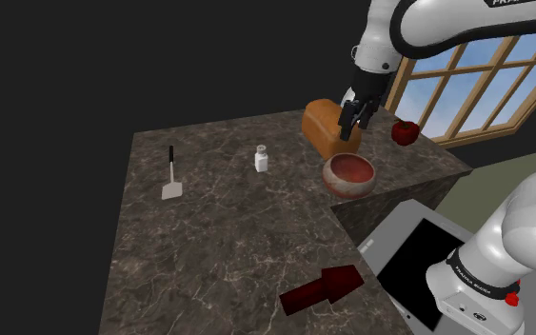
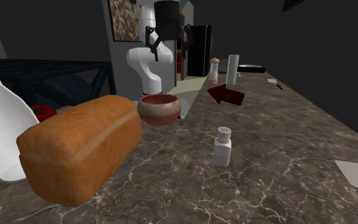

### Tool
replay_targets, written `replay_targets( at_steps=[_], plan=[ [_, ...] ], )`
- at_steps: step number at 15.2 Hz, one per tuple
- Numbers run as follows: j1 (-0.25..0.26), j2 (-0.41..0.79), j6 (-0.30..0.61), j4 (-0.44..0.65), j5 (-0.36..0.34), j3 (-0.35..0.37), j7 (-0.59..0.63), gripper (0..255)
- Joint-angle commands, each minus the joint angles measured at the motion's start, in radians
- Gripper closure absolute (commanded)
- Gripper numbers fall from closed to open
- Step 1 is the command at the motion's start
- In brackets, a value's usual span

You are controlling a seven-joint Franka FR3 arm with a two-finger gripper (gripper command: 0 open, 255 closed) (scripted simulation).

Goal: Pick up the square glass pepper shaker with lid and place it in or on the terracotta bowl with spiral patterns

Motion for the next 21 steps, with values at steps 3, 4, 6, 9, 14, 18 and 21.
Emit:
replay_targets(
  at_steps=[3, 4, 6, 9, 14, 18, 21],
  plan=[
    [0.001, 0.143, 0.093, 0.066, -0.018, 0.043, 0.045, 0],
    [0.001, 0.181, 0.113, 0.086, -0.026, 0.053, 0.058, 0],
    [0.001, 0.257, 0.15, 0.132, -0.045, 0.073, 0.085, 0],
    [0.002, 0.372, 0.195, 0.209, -0.083, 0.098, 0.13, 0],
    [0.016, 0.569, 0.24, 0.365, -0.165, 0.125, 0.21, 0],
    [0.042, 0.729, 0.248, 0.517, -0.238, 0.129, 0.269, 0],
    [0.067, 0.841, 0.239, 0.636, -0.284, 0.124, 0.303, 0]
  ],
)
